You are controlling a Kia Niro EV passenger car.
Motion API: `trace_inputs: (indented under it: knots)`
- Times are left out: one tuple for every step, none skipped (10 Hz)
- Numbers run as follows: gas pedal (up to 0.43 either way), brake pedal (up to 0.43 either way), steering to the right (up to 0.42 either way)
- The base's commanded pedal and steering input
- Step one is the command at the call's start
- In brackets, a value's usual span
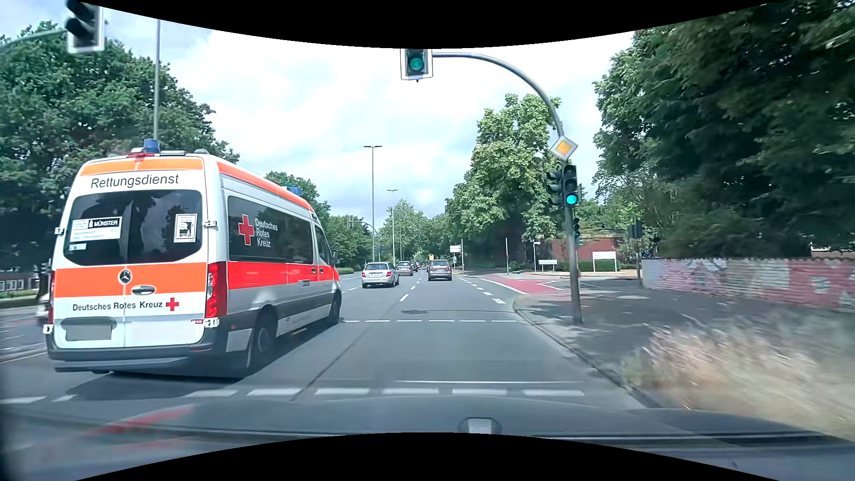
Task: Follow the waypoints while adhering to traffic rules and regulations
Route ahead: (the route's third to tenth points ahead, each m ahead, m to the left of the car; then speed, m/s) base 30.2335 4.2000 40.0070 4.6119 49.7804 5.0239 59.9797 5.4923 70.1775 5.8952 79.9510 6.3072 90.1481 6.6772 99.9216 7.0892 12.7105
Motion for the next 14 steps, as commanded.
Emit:
trace_inputs:
  knots:
    - [0.157, 0.018, -0.006]
    - [0.157, 0.018, -0.006]
    - [0.157, 0.018, -0.006]
    - [0.157, 0.018, -0.006]
    - [0.157, 0.018, -0.006]
    - [0.157, 0.018, -0.006]
    - [0.157, 0.018, -0.006]
    - [0.157, 0.018, -0.006]
    - [0.157, 0.018, -0.006]
    - [0.157, 0.018, -0.006]
    - [0.157, 0.018, -0.006]
    - [0.157, 0.018, -0.006]
    - [0.157, 0.018, -0.006]
    - [0.157, 0.018, -0.006]
